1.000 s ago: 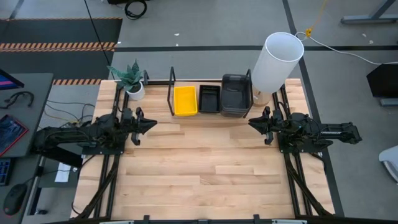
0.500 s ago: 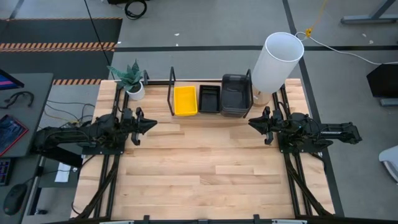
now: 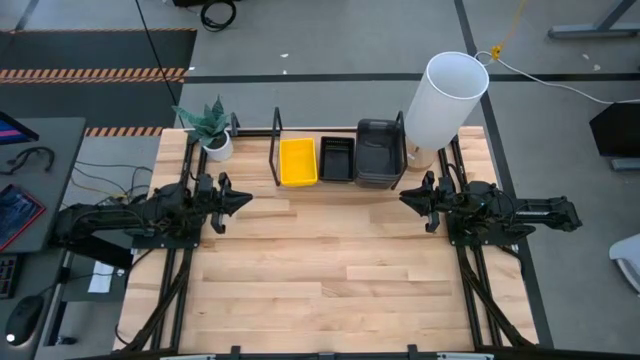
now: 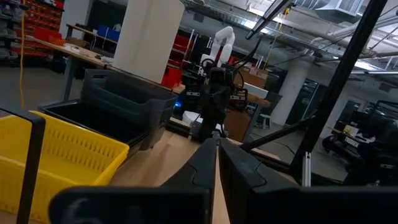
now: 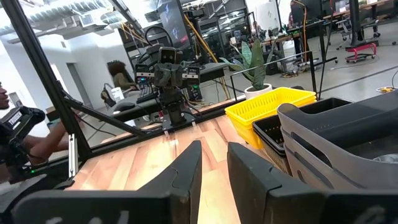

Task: Stack baskets on shelf by color
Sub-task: Return to Home Position

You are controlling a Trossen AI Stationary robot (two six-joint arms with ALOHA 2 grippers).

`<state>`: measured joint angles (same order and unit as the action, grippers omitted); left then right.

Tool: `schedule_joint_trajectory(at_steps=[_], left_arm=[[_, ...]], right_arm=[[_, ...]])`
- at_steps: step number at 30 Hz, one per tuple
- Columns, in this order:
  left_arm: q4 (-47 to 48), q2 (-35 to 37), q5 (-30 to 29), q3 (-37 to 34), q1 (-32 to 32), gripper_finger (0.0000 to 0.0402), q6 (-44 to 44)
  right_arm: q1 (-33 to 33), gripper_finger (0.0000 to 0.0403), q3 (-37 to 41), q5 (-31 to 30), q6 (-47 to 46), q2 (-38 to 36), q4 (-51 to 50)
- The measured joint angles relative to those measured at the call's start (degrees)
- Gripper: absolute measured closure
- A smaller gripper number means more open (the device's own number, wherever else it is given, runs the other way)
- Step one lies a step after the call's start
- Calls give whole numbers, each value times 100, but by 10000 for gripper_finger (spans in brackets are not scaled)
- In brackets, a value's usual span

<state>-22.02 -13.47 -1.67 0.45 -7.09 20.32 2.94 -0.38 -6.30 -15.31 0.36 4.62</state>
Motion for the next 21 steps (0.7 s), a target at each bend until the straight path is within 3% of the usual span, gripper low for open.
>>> schedule_joint_trajectory(at_steps=[21], left_arm=[[0,0,0,-2,0,376,-2]], right_arm=[[1,321,0,0,0,0,0]])
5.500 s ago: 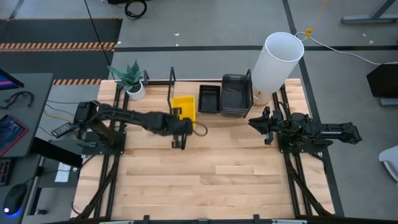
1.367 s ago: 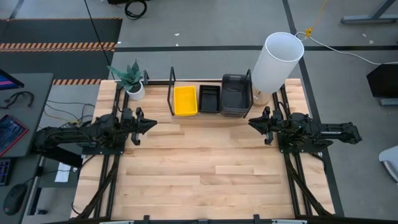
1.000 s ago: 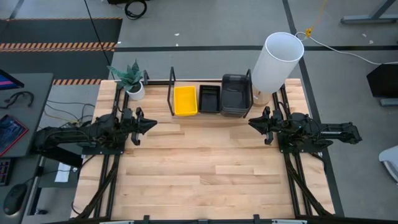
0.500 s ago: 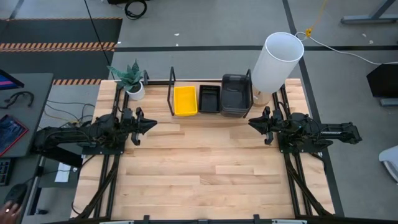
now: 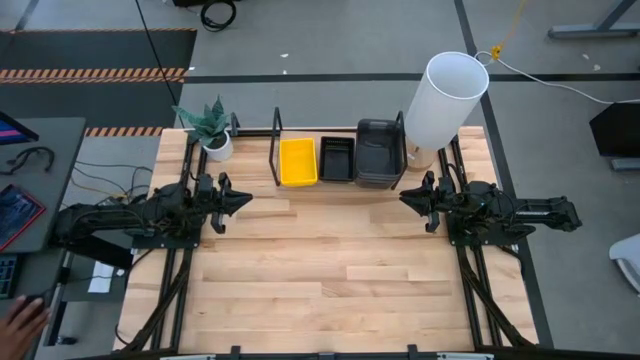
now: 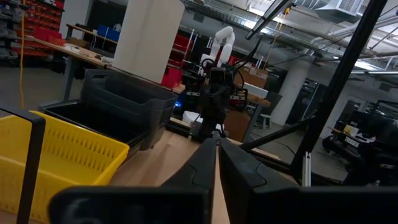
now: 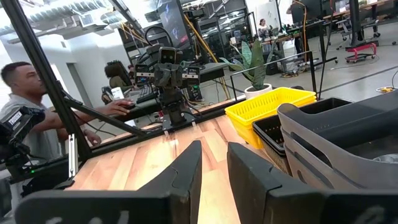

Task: Stack baskets on shelf by color
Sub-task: Return to Home Position

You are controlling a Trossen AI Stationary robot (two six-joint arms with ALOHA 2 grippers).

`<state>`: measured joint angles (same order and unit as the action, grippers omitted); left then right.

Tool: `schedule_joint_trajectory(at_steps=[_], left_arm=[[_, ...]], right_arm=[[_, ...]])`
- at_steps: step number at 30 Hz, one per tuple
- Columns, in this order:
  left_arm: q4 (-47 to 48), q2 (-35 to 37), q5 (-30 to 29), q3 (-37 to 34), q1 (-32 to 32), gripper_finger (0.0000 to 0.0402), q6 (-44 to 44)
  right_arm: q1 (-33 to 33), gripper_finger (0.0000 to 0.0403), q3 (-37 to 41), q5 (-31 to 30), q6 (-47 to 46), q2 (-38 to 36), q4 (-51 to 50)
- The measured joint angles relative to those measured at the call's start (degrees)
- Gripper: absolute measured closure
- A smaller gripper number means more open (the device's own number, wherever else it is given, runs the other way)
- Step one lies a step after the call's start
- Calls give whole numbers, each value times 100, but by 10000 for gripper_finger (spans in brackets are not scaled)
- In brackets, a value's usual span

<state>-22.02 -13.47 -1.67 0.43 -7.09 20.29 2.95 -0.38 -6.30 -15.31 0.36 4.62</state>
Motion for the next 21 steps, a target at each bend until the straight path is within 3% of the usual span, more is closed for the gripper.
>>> schedule_joint_trajectory(at_steps=[21], left_arm=[[0,0,0,0,0,375,0]], right_arm=[[1,319,0,0,0,0,0]])
